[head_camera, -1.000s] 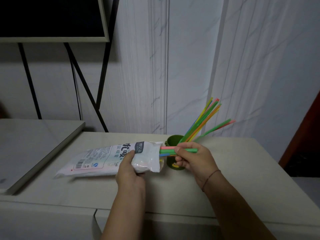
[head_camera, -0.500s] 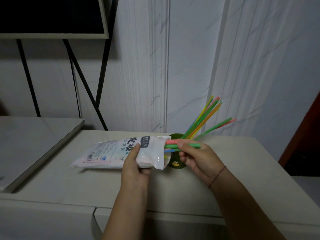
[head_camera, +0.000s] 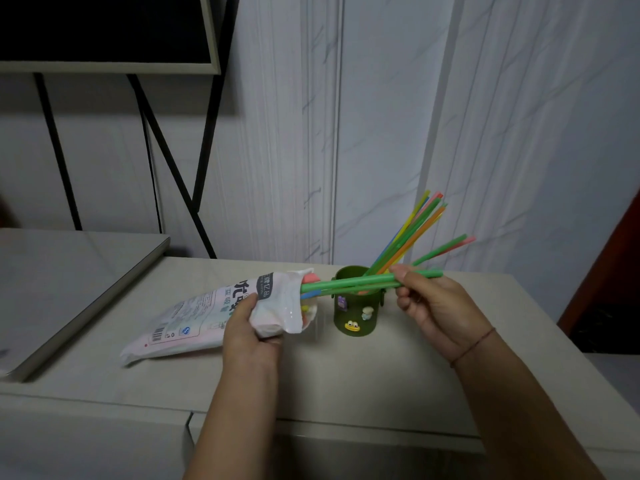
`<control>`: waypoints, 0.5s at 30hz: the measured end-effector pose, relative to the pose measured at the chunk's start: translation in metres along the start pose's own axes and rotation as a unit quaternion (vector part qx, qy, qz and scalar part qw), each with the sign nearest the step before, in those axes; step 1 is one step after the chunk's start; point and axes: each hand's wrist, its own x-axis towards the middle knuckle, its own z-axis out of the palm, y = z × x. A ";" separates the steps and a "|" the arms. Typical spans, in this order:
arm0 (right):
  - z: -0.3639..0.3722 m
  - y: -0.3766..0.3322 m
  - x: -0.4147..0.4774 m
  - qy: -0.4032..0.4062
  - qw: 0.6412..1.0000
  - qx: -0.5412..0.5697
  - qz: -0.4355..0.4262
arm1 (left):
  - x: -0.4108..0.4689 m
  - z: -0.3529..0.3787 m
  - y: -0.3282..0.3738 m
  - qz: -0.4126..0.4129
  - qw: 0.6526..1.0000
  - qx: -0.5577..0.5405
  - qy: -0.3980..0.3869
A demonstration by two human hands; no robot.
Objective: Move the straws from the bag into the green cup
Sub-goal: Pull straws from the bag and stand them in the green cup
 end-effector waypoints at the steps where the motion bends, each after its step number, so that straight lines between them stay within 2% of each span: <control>1: 0.001 0.002 0.001 0.002 1.000 0.017 0.006 | 0.000 0.000 -0.001 -0.005 1.000 0.001 -0.004; 6: 0.021 0.023 -0.002 -0.005 0.999 0.039 0.024 | 0.006 -0.002 -0.010 -0.004 1.000 0.009 0.010; 15: 0.033 0.039 -0.003 0.036 0.999 0.012 -0.028 | 0.012 -0.004 -0.014 0.011 1.000 0.007 0.021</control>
